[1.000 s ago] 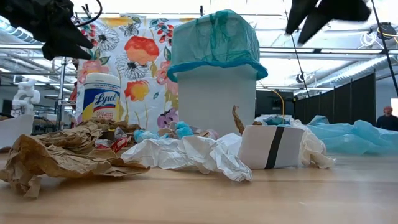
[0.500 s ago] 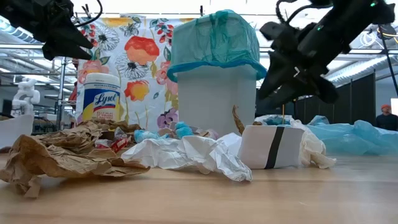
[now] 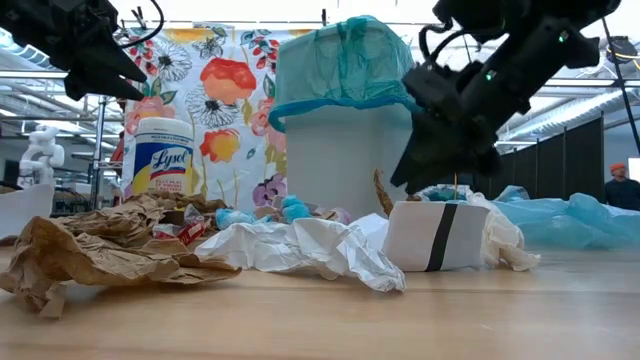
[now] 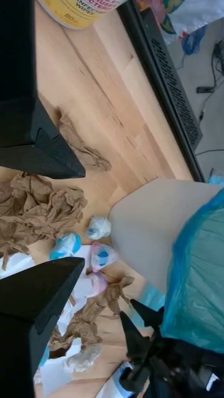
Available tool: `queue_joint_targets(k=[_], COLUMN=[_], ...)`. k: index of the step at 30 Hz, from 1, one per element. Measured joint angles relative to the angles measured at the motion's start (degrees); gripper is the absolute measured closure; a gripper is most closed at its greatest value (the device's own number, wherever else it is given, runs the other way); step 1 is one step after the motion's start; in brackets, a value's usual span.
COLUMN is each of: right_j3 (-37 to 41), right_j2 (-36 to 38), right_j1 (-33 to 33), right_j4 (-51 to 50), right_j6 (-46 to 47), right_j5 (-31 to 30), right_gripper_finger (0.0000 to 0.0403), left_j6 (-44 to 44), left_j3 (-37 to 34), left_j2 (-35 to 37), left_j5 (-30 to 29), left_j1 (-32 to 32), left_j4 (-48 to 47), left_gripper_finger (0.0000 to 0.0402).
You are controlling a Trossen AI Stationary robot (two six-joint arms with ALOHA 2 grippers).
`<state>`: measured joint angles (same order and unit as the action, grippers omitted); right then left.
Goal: Place trash/remove bag and relplace
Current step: Put the brown napkin into the trash bin
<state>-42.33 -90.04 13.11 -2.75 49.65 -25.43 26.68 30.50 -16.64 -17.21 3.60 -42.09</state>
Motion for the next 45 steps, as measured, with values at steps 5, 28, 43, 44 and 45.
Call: queue_joint_targets(k=[5,28,43,44,45], right_j3=[0.0,-14.0,-49.7,-50.3,-50.6], right_j2=[-4.0,9.5,11.7,11.7,11.7], right_j1=[-0.4,2.7,-2.8,-3.9,-5.2], right_j4=[1.6,-41.2,-72.7,-70.3,-67.6], right_j6=[-1.3,14.2,2.5,-0.2,-3.2], right_j5=[0.3,1.5,-13.0,-13.6,-13.8], right_gripper_finger=[0.0243,0.0401,0.0402,0.0403,0.0403], left_j6=[0.0,0.1,0.0,0.0,0.0], left_j3=[0.0,0.0,0.0,0.0,0.0], left_j2=[0.0,0.0,0.0,0.0,0.0], left_j5=[0.0,0.0,0.0,0.0,0.0], left_j1=[0.0,0.0,0.0,0.0,0.0], left_j4=[0.0,0.0,0.0,0.0,0.0], left_gripper_finger=[0.0182,0.0182,0.0182,0.0182,0.0182])
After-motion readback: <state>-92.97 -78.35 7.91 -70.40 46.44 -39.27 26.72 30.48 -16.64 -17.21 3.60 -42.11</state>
